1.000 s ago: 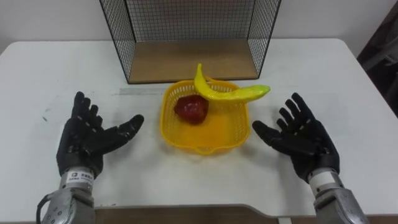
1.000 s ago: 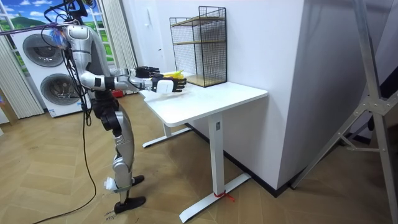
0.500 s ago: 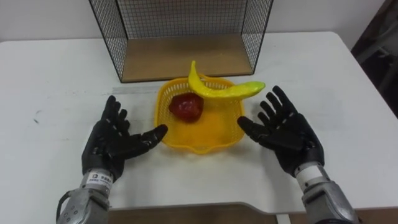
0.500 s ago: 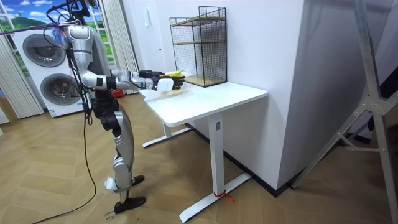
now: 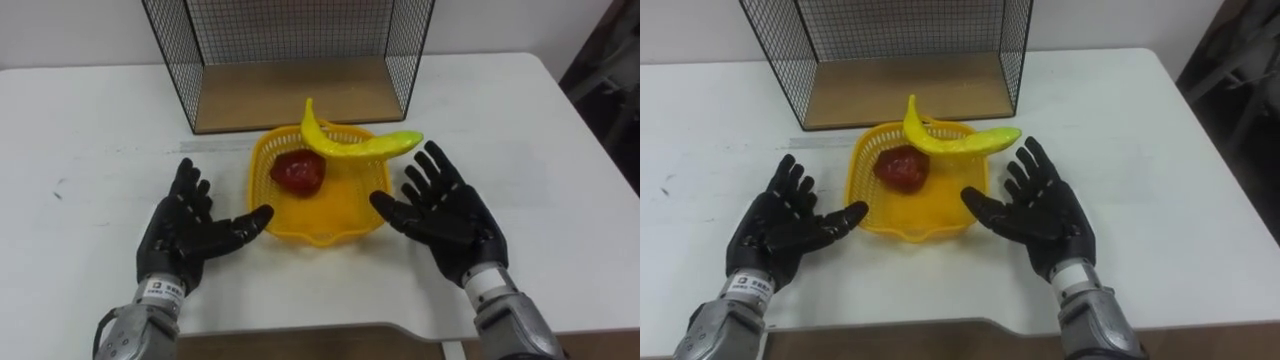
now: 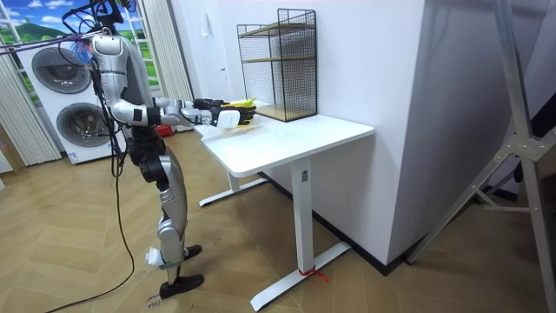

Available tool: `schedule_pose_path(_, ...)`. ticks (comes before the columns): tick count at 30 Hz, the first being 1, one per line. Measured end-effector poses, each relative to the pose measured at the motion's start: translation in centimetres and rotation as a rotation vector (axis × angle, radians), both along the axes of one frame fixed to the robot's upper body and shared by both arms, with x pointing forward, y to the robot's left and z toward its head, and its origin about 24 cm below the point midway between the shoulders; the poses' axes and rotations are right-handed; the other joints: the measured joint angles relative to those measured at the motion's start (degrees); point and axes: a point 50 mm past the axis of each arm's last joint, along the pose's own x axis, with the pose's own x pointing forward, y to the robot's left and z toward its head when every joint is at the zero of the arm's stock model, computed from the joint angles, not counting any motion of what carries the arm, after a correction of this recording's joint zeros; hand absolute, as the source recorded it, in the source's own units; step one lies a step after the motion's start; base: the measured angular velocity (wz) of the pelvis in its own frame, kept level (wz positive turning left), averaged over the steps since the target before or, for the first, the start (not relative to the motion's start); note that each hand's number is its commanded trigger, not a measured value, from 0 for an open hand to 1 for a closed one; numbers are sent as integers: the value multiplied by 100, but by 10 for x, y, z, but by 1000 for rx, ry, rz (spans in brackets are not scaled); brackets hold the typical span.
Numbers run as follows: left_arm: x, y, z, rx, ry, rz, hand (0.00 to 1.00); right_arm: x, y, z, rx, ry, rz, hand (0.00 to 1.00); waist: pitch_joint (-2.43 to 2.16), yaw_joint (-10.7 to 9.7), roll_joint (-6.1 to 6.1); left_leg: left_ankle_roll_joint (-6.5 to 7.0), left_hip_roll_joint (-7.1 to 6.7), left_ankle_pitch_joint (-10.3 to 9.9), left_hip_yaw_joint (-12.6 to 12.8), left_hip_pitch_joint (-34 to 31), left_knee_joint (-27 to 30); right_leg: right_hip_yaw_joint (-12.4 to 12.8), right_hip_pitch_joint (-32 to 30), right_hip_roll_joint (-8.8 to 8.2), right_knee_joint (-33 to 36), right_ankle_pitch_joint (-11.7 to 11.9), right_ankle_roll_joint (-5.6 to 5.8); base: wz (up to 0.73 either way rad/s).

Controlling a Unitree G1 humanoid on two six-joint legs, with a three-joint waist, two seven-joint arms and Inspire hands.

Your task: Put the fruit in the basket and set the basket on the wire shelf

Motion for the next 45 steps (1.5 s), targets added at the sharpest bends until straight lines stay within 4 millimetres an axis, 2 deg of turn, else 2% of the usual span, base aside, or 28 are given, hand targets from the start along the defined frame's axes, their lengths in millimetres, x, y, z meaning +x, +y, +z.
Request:
schedule_pose_path(8,0,-1,1,1,-7,-4,0,-1,0,-3,-1,15,-1,0,1,1,-47,0,2,0,1,1,-1,2,1,1,0,0,0,0)
schedule_pose_path(26,1,-11,0,-12,-10,-36,0,0,13,-10,3,36,60,0,13,2,-64,3,3,2,51,36,-22,41,18,1,0,0,0,-1)
schedule_pose_path(32,1,-25,0,-38,-17,-93,0,0,24,-11,10,33,114,0,18,-6,-56,7,2,-1,51,45,-8,49,37,0,-5,2,3,-1)
schedule_pose_path(36,0,-43,-1,-57,-20,-186,0,-1,30,-12,5,32,147,0,26,-26,-43,7,2,-1,51,58,3,98,55,2,-4,2,3,0)
schedule_pose_path(40,-1,-47,-1,-59,-19,-214,0,-1,29,-14,-39,27,162,0,40,-30,-23,7,7,-1,53,57,1,94,54,7,4,2,2,0)
schedule_pose_path(45,-1,-49,-1,-61,-22,-225,0,2,30,-12,-69,11,179,0,52,-21,-53,7,41,-2,65,33,-1,82,-12,7,73,2,3,-1)
